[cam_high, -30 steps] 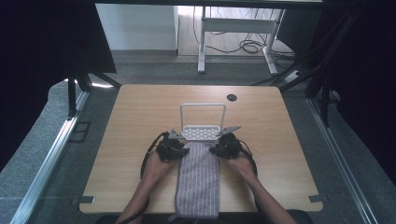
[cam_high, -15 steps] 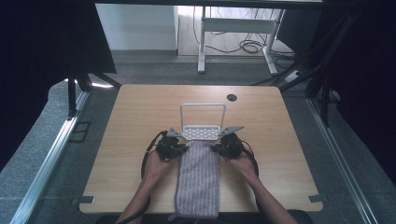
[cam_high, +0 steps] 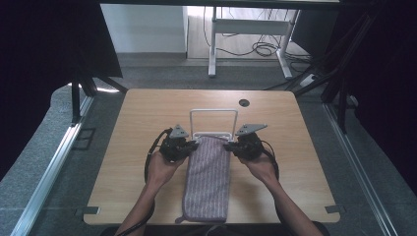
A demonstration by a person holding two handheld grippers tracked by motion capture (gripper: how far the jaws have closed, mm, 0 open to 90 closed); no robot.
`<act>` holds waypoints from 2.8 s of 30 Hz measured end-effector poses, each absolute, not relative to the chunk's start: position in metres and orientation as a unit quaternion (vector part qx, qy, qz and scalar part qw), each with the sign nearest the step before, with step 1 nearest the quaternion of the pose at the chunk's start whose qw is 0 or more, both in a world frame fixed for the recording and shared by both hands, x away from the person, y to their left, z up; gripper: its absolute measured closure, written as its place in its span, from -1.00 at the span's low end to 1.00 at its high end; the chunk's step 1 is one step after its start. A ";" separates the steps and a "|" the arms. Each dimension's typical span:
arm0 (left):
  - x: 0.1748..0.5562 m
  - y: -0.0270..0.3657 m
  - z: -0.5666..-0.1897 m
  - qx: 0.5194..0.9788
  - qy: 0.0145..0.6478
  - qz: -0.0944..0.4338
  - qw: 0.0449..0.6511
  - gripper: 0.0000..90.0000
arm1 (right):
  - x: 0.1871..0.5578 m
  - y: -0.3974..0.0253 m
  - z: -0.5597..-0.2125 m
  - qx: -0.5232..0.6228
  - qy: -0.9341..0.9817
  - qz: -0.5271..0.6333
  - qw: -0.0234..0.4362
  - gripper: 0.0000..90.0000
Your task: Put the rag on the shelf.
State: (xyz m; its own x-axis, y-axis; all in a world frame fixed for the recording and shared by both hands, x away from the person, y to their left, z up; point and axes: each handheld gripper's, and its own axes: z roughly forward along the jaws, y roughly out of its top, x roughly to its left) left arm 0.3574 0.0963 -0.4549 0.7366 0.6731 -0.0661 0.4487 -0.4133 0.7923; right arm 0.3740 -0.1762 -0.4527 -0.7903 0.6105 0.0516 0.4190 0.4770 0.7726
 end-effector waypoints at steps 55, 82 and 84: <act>0.391 0.086 -0.288 0.781 0.308 0.276 0.469 0.82 | 0.414 -0.187 -0.275 0.265 0.807 0.478 0.224 0.89; 0.455 0.077 -0.286 0.765 0.363 0.299 0.440 0.81 | 0.485 -0.172 -0.274 0.313 0.791 0.454 0.263 0.88; 0.461 0.076 -0.293 0.765 0.369 0.305 0.432 0.81 | 0.491 -0.170 -0.279 0.316 0.791 0.450 0.268 0.88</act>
